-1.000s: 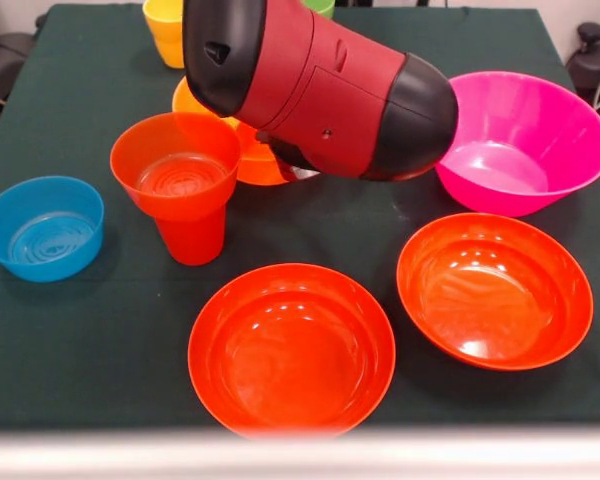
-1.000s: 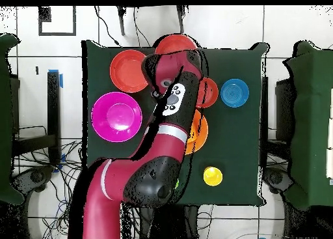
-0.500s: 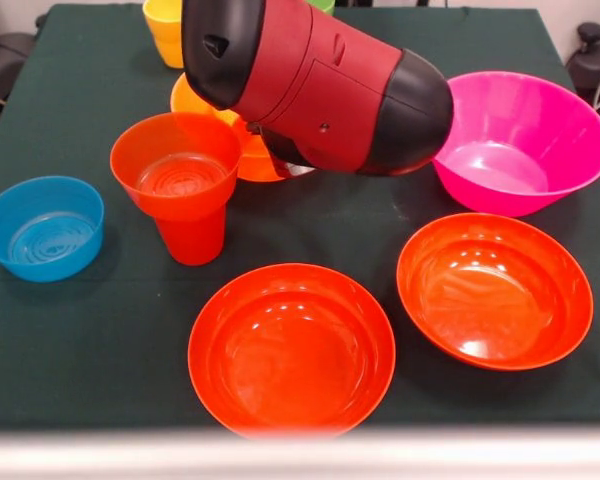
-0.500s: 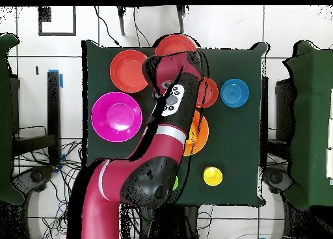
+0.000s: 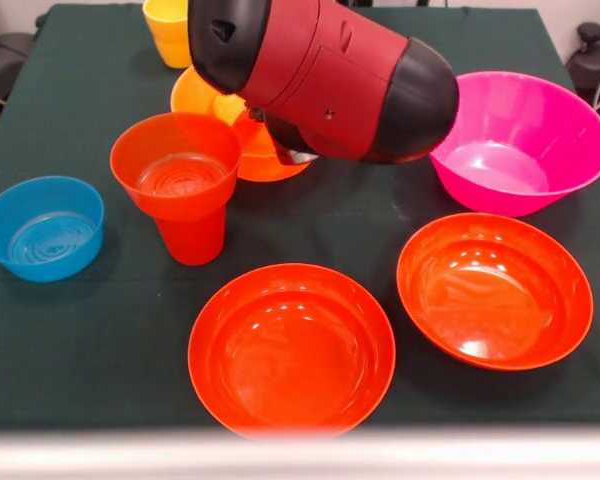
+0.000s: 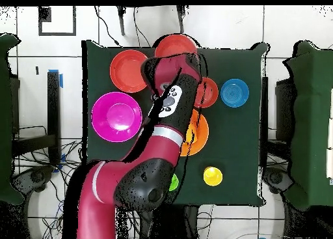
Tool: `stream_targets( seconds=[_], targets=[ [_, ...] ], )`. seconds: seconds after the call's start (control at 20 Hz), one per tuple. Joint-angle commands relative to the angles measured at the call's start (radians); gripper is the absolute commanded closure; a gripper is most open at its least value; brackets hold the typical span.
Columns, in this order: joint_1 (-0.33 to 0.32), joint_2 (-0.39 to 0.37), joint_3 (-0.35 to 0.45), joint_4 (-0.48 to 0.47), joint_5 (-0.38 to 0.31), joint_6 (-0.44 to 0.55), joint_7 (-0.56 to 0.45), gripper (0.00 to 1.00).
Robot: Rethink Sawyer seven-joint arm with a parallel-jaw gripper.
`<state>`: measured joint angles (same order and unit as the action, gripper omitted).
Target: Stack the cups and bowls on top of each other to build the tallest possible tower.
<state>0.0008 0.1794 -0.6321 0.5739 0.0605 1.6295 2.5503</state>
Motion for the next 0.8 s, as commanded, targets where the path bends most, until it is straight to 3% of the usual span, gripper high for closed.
stream_targets(
  seconds=[0.05, 0.2, 0.35, 0.6, 0.8],
  targets=[
    [0.041, -0.155, 0.131, 0.281, 0.047, -0.128, 0.104, 1.0],
    [0.029, -0.221, 0.153, 0.354, 0.064, -0.15, 0.053, 1.0],
    [0.012, -0.237, 0.16, 0.367, 0.069, -0.157, 0.028, 1.0],
    [-0.025, -0.159, 0.164, 0.316, 0.04, -0.311, 0.04, 1.0],
    [-0.043, -0.084, 0.152, 0.241, 0.024, -0.346, 0.068, 1.0]
  ],
)
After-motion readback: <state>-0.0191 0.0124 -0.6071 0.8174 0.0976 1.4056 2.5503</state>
